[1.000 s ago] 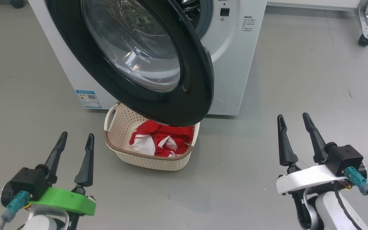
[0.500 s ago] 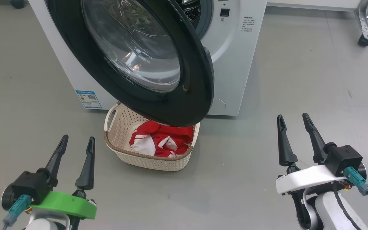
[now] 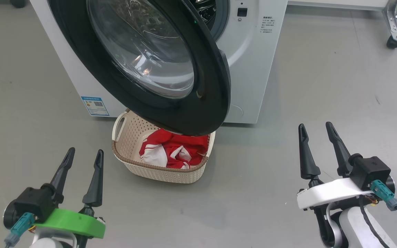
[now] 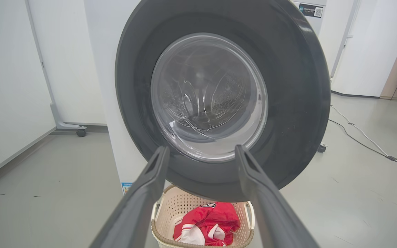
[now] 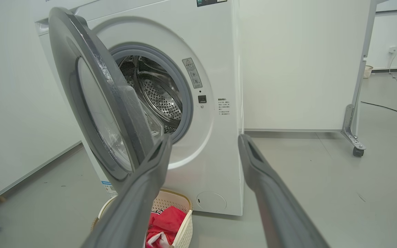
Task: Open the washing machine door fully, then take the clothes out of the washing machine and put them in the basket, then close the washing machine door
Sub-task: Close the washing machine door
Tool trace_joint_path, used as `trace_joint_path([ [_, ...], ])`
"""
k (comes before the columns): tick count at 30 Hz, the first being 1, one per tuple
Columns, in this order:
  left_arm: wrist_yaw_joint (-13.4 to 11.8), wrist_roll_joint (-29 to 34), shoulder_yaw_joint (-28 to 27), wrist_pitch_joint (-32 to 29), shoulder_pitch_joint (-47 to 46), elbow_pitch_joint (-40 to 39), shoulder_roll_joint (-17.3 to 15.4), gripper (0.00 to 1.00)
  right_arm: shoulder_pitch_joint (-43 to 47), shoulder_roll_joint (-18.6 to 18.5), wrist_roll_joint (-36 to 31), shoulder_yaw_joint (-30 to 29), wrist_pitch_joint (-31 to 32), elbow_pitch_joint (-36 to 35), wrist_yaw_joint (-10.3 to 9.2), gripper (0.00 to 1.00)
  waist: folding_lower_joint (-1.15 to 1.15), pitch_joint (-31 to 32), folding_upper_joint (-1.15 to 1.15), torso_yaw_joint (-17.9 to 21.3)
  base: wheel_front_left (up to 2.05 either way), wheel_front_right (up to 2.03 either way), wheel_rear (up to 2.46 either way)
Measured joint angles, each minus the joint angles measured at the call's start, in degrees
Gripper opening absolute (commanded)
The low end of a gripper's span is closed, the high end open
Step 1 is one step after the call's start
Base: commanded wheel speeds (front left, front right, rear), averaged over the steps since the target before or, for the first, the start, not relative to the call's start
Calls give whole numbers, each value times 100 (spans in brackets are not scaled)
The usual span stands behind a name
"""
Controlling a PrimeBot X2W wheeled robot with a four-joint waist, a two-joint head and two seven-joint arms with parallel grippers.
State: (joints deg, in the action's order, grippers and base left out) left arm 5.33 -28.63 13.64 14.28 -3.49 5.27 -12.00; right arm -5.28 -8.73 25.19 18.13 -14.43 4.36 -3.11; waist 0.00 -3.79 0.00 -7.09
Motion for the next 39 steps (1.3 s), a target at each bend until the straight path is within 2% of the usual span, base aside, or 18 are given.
trace_joint_path([
  [1,1,0,-3,0,0,-1,7,100,0,-1,-1,0,0,-2,0,100,0,-6,0,-1,0,0,0],
  [2,2,1,-5,0,0,-2,12,100,0,-1,0,0,0,-10,1,45,0,-12,0,-3,0,0,0],
  [3,7,9,-4,0,0,-4,16,100,0,0,2,-7,0,-36,0,11,0,-19,0,-6,0,0,0],
  [4,11,33,3,0,0,-12,21,100,0,-4,2,-15,0,-77,1,0,0,-30,0,-13,0,0,0],
  [10,54,151,62,0,-2,-44,69,100,-23,-146,-77,82,0,-213,73,0,0,-146,0,-95,0,0,0],
  [24,111,171,199,1,-160,-145,268,100,-882,-455,-468,777,386,-345,716,0,0,-707,0,-497,0,0,0],
  [31,154,174,243,18,-391,-197,413,100,-1433,-563,-658,1026,654,-245,848,0,0,-1053,0,-785,0,0,0],
  [39,157,174,219,16,-597,-214,509,100,-1930,-665,-719,1093,867,-19,906,0,0,-1469,0,-1099,0,0,0],
])
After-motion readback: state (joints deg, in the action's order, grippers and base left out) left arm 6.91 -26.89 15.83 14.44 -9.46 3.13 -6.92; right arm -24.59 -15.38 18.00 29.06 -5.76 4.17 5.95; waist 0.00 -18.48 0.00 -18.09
